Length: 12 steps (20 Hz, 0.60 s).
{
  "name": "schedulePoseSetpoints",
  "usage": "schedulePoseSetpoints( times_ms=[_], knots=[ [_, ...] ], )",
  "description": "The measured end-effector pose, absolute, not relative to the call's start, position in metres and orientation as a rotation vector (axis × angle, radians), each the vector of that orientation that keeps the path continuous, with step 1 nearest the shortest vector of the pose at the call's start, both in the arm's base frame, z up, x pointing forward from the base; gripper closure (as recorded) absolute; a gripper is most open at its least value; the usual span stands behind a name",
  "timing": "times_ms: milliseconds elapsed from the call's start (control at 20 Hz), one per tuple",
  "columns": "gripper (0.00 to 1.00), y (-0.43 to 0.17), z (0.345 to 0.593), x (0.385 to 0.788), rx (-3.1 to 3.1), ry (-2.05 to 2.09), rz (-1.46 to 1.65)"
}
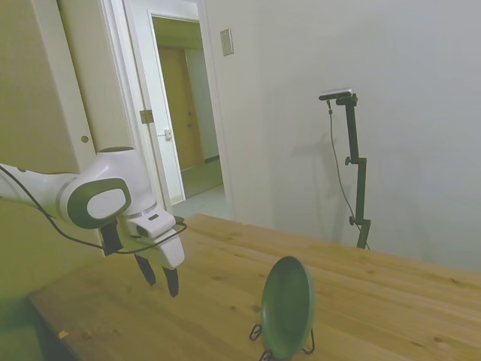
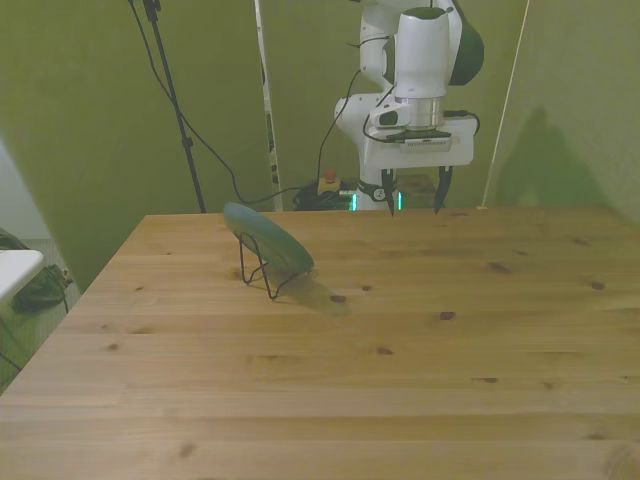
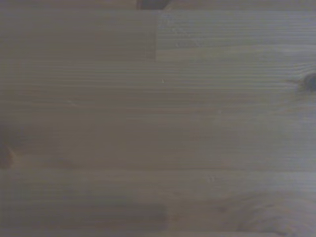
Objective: Unload the plate
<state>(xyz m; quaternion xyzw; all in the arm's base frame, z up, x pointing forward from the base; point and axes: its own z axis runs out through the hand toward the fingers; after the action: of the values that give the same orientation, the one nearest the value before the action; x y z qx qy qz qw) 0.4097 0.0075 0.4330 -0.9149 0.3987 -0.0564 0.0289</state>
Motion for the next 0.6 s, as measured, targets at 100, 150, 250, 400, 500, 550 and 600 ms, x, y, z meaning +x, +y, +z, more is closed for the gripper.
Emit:
schedulePoseSetpoints(
  times_ms=[100, 150, 250, 400, 500, 550, 600],
  knots=[
    [0.00, 0.003, 0.433, 0.410, -2.819, 1.220, -0.168],
    [0.00, -0.002, 0.435, 0.410, -2.822, 1.227, -0.176],
    [0.00, -0.017, 0.446, 0.413, -2.846, 1.247, -0.221],
    [0.00, -0.044, 0.480, 0.413, -2.880, 1.292, -0.285],
    [0.00, -0.066, 0.507, 0.410, -2.909, 1.320, -0.315],
    [0.00, -0.078, 0.519, 0.408, -2.925, 1.330, -0.333],
    [0.00, -0.093, 0.531, 0.405, -2.936, 1.343, -0.349]
  ],
)
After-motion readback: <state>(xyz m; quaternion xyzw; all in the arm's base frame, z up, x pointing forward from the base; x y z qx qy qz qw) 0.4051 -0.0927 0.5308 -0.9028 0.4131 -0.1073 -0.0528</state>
